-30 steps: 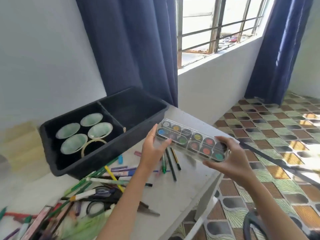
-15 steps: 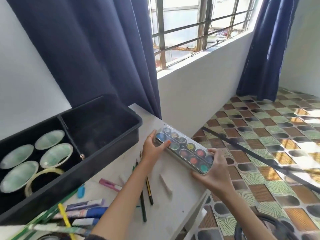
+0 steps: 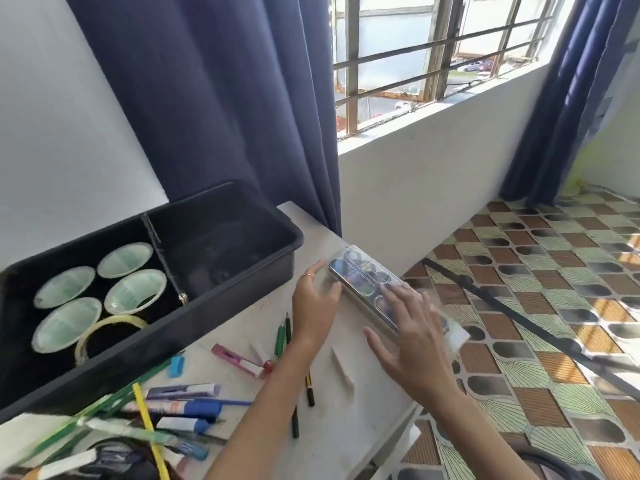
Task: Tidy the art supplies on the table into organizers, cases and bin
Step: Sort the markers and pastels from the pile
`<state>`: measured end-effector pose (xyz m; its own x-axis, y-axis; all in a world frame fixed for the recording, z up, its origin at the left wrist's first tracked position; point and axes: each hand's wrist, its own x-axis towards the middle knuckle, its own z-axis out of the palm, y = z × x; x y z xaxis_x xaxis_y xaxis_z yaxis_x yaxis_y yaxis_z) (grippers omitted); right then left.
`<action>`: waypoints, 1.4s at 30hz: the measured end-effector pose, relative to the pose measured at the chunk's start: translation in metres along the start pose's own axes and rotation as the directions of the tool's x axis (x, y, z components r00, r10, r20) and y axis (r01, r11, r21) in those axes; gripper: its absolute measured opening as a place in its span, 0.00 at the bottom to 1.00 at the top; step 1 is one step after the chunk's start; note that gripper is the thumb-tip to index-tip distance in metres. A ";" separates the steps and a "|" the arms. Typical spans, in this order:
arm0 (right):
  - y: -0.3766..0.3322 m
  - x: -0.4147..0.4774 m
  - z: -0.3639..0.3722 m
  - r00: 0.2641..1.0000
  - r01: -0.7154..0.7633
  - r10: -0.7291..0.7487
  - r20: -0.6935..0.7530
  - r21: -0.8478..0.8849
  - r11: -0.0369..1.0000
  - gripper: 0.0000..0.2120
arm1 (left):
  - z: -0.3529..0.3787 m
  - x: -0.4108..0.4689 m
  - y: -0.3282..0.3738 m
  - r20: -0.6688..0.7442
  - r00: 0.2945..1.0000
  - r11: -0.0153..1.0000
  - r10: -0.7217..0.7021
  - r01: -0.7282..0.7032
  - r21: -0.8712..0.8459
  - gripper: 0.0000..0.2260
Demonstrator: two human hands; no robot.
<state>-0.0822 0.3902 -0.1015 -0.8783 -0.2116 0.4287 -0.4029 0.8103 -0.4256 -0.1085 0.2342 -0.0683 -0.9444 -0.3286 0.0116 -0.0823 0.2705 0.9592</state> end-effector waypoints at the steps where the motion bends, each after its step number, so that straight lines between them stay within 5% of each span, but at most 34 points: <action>1: -0.013 0.004 0.003 1.000 0.014 -0.013 -0.002 0.073 0.997 0.26 | -0.009 -0.008 0.002 -0.009 1.000 1.000 0.023 -0.023 -0.008 0.19; 8: -0.117 0.020 0.033 0.985 0.117 -0.161 0.056 0.463 0.879 0.10 | -0.105 -0.062 0.001 -0.300 0.954 0.994 0.026 -0.057 -0.094 0.09; 16: -0.278 -0.008 0.065 0.867 0.240 -0.471 0.160 0.695 0.678 0.08 | -0.252 -0.143 -0.023 -0.672 0.739 0.993 -0.048 -0.039 -0.114 0.07; 23: -0.408 -0.045 0.107 0.762 0.199 -0.587 0.274 0.763 0.615 0.11 | -0.377 -0.203 -0.059 -0.813 0.577 0.995 -0.081 0.001 -0.099 0.10; 29: -0.492 -0.050 0.169 0.752 0.147 -0.542 0.375 0.706 0.693 0.09 | -0.474 -0.223 -0.097 -0.860 0.487 0.982 -0.150 0.175 -0.072 0.07; 38: -0.529 -0.030 0.230 0.668 0.178 -0.404 0.624 0.394 0.902 0.20 | -0.526 -0.208 -0.143 -0.781 0.545 0.885 -0.304 0.465 -0.020 0.22; 42: -0.528 -0.034 0.235 0.783 0.047 -0.320 0.533 0.462 0.886 0.16 | -0.525 -0.205 -0.146 -0.804 0.528 0.922 -0.274 0.381 -0.064 0.21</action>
<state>0.1004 -0.1588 -0.0782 -0.6961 -0.7164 0.0469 -0.5174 0.4554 -0.7245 0.2640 -0.2130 -0.0628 -0.2205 -0.9749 -0.0300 -0.4155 0.0660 0.9072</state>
